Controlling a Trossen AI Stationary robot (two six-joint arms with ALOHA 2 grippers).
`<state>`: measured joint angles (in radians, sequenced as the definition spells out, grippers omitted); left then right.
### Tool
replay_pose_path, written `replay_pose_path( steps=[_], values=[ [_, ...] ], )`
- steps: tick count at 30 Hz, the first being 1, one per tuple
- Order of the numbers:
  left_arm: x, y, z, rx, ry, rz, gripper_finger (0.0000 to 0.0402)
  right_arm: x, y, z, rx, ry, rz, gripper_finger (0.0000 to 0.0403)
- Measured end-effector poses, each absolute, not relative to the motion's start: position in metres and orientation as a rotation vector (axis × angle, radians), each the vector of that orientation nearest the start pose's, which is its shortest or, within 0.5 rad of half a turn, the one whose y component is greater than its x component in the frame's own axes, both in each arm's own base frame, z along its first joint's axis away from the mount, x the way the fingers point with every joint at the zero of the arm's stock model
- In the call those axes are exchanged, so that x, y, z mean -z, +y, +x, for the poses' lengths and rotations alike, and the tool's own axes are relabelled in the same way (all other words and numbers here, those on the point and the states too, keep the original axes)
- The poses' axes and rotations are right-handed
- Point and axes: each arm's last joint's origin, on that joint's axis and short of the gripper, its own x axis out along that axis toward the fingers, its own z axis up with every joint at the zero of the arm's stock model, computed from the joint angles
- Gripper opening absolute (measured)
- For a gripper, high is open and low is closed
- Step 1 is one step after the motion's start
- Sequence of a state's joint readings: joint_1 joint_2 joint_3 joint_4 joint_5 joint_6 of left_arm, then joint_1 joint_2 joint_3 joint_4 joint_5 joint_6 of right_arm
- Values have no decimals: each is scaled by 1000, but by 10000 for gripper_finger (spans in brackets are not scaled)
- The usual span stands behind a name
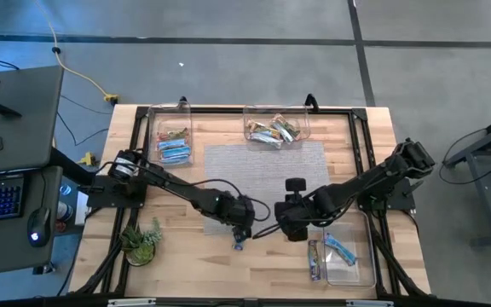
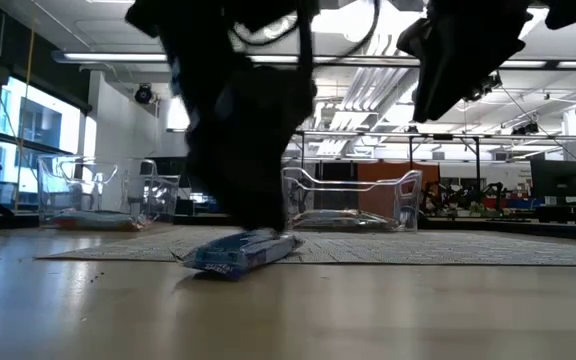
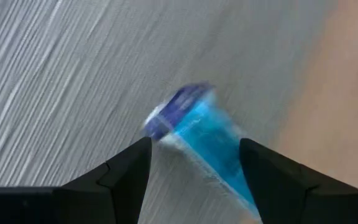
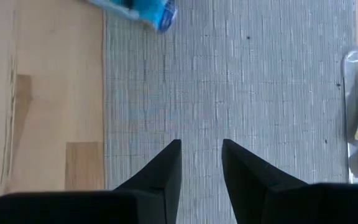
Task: Pick and place Granola Bars by type
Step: Put the blue granola bar into the bottom transparent bin
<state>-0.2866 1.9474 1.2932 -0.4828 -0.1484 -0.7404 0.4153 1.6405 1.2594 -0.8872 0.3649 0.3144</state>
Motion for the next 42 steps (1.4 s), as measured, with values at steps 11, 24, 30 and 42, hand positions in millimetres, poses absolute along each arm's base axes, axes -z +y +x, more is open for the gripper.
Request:
replay_pose_path(
  steps=[11, 24, 30, 42],
  values=[
    [-139, -115, 384, -338, 1040, -494, 236, -242, 125, 294, 117, 1125, -203, 99],
    [-164, -121, 400, -178, 1008, -367, 113, -244, 126, 292, 102, 1154, -174, 99],
    [-201, -127, 419, -58, 899, -272, 18, -253, 133, 280, 161, 1208, -145, 98],
    [-279, -135, 455, 84, 345, -58, 3, -313, 130, 197, 345, 1048, -74, 98]
  ],
)
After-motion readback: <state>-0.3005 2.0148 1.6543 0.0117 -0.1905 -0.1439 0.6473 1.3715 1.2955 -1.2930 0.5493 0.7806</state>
